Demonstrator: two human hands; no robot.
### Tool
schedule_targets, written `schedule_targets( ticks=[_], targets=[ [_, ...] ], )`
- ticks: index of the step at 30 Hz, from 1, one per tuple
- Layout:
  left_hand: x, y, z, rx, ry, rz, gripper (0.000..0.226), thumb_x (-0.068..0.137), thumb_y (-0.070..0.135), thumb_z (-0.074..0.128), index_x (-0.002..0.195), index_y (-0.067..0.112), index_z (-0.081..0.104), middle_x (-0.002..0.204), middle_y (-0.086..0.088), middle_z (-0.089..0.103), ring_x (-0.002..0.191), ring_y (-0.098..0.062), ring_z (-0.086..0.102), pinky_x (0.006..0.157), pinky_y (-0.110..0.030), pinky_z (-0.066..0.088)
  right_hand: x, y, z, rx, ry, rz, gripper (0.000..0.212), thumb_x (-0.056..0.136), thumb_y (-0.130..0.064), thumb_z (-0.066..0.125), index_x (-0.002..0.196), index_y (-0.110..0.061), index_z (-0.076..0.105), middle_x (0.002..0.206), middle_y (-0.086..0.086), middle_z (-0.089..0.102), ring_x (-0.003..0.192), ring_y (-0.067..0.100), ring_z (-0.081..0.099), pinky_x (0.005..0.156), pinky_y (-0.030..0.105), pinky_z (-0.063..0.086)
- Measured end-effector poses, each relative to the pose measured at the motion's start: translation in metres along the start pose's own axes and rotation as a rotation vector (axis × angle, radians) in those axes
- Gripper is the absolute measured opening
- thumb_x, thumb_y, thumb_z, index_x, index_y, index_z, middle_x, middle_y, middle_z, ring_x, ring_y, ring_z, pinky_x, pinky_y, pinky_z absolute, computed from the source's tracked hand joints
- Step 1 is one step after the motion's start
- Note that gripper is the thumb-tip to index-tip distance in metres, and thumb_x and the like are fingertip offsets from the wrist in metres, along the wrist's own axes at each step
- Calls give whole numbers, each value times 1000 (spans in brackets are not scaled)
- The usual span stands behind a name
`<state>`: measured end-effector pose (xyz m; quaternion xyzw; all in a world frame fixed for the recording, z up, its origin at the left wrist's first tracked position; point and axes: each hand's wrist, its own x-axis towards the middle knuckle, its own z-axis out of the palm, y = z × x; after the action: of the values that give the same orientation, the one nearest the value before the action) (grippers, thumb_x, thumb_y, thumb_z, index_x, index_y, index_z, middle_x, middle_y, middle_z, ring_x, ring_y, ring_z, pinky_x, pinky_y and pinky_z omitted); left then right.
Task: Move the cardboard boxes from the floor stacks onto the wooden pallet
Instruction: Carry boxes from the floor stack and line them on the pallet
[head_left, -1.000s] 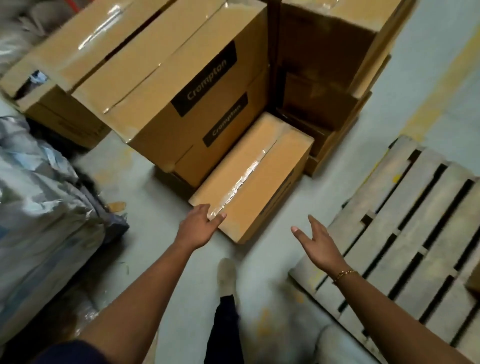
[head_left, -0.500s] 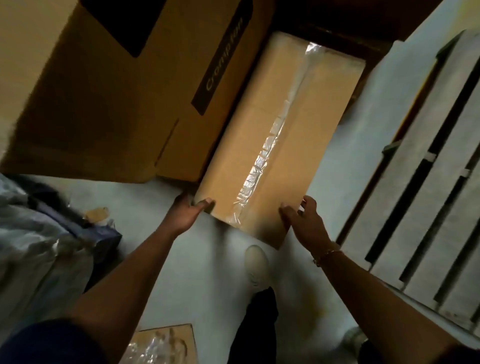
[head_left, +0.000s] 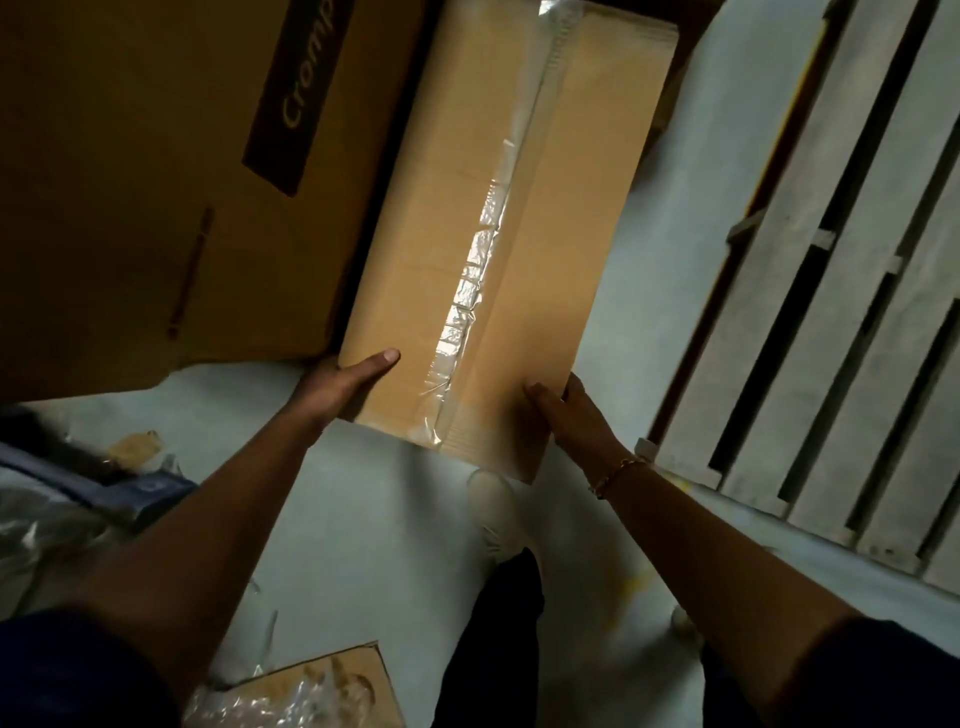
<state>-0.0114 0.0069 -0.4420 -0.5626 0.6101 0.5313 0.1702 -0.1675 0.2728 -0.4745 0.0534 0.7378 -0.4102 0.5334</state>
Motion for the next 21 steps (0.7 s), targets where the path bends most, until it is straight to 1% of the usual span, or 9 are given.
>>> schedule_targets(
  ticks=[2,5,8,10,13,15,17,19,21],
  targets=[
    [6,1,5,-18,-11,29,75,72,57,85,135,23,61,121,9,70,110,-9,65,89,-26,49,5,4,5,104,-22,3,85,83,-67,68,154,-32,37,142,-8,59,125,18,59,111,49,46],
    [11,1,13,-39,31,61,68,72,53,85,130,30,57,113,15,66,101,-1,61,77,-20,46,13,6,11,222,2,-9,94,75,-75,72,153,-38,35,142,-14,57,127,14,57,111,48,46],
    [13,-5,19,-41,89,104,67,66,58,87,122,33,60,110,17,68,101,-1,64,84,-25,50,19,6,19,296,79,-28,103,71,-78,72,156,-37,31,144,-14,56,128,14,55,112,44,44],
    [11,-7,23,-33,121,140,57,70,53,89,117,33,63,110,15,70,101,-3,67,89,-29,53,21,8,23,347,128,-22,106,69,-76,74,157,-36,31,144,-14,56,128,12,55,113,42,43],
    [2,-11,32,-32,145,188,40,75,48,85,108,38,66,106,17,71,94,4,68,89,-28,54,14,16,18,340,159,-30,106,66,-78,75,155,-40,33,140,-18,58,124,9,57,112,44,44],
    [-9,-12,39,-20,137,208,41,71,54,86,105,42,65,105,18,72,94,6,68,87,-28,53,5,24,8,339,167,-30,108,61,-81,77,153,-43,35,133,-23,62,121,5,60,111,45,46],
    [-21,-11,51,-12,140,216,51,65,66,86,106,44,65,107,19,72,99,1,68,88,-29,53,-8,34,-6,341,172,-37,109,59,-80,77,153,-43,36,127,-27,63,117,2,61,110,44,47],
    [-35,-8,66,-8,134,223,60,61,71,82,111,43,65,108,19,72,103,-3,67,89,-32,53,-21,41,-24,346,178,-42,109,60,-79,77,153,-42,36,126,-26,62,115,2,60,109,42,48],
    [-51,-4,86,3,125,229,68,64,70,82,121,37,63,111,16,70,105,-7,66,93,-37,55,-35,48,-46,343,187,-46,103,67,-73,79,154,-39,36,128,-21,62,110,-1,60,104,34,50]
  ],
)
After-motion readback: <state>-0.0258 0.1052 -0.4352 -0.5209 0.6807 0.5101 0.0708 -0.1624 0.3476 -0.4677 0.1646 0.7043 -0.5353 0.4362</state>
